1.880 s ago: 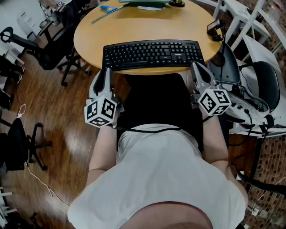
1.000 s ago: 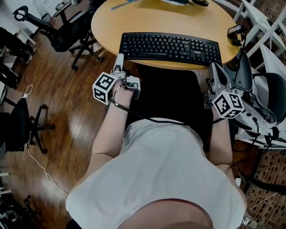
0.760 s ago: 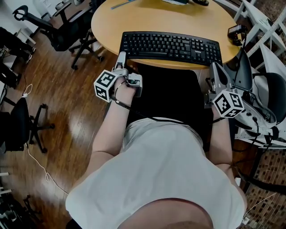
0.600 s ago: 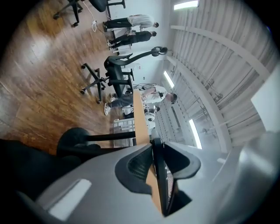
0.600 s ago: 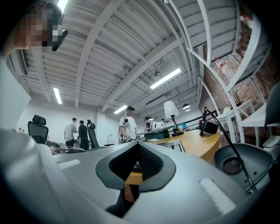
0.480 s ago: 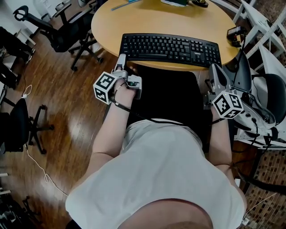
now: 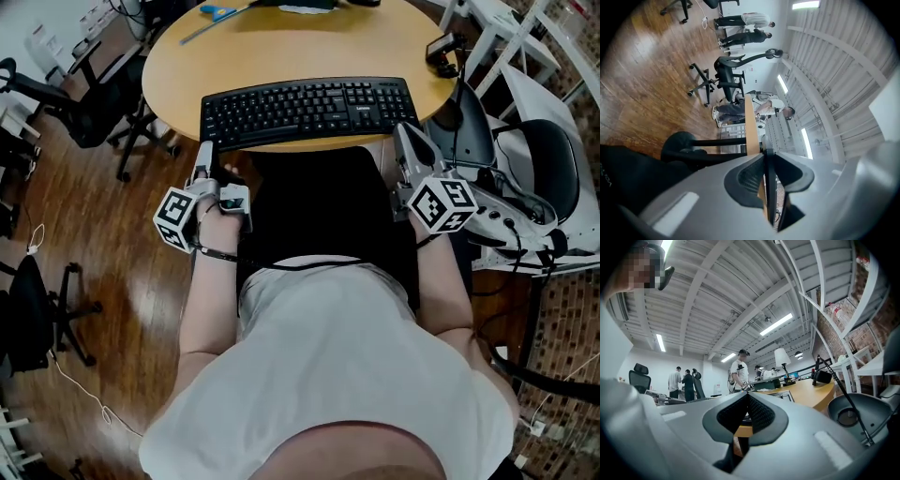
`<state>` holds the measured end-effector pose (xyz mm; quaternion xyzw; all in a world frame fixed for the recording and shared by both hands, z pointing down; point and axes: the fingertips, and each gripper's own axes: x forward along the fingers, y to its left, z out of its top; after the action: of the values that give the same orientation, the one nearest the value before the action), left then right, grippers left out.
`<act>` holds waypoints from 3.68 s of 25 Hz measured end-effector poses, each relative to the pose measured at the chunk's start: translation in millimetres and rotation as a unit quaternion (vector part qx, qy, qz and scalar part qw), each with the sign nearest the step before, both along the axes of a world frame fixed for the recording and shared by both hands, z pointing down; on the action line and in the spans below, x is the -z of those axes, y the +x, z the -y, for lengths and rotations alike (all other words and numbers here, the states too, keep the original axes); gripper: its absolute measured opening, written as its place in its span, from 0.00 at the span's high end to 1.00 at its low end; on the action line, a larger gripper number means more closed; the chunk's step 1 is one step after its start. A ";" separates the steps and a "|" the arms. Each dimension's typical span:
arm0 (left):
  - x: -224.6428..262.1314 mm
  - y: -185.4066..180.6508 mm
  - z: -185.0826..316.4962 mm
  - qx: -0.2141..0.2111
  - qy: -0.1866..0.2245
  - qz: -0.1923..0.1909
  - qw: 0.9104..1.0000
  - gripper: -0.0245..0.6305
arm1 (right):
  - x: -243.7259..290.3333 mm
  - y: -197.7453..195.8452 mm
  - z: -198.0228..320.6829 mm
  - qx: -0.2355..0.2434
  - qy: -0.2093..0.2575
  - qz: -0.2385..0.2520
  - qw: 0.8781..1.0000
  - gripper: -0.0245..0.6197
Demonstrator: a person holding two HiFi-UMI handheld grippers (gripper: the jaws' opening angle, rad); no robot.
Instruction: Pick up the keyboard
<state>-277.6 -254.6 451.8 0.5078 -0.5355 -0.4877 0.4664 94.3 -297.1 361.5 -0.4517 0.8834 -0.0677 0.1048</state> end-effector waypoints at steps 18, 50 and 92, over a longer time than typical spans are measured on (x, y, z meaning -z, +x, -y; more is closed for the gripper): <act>0.1 -3.5 -6.1 0.007 0.005 -0.002 1.000 0.52 | 3.9 19.3 5.5 -0.021 0.013 0.013 1.000 0.91; 2.7 -1.4 -1.3 0.006 0.000 0.008 1.000 0.51 | -61.2 56.9 48.7 -0.036 -0.208 0.339 0.917 0.64; 27.0 3.7 -1.0 -0.008 0.031 0.012 0.999 0.51 | -35.1 61.3 38.1 -0.016 -0.190 0.389 0.901 0.80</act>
<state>-273.8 -253.6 424.8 0.5321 -0.5214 -0.4943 0.4481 155.6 -335.2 396.6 -0.4148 0.7356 -0.4026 0.3532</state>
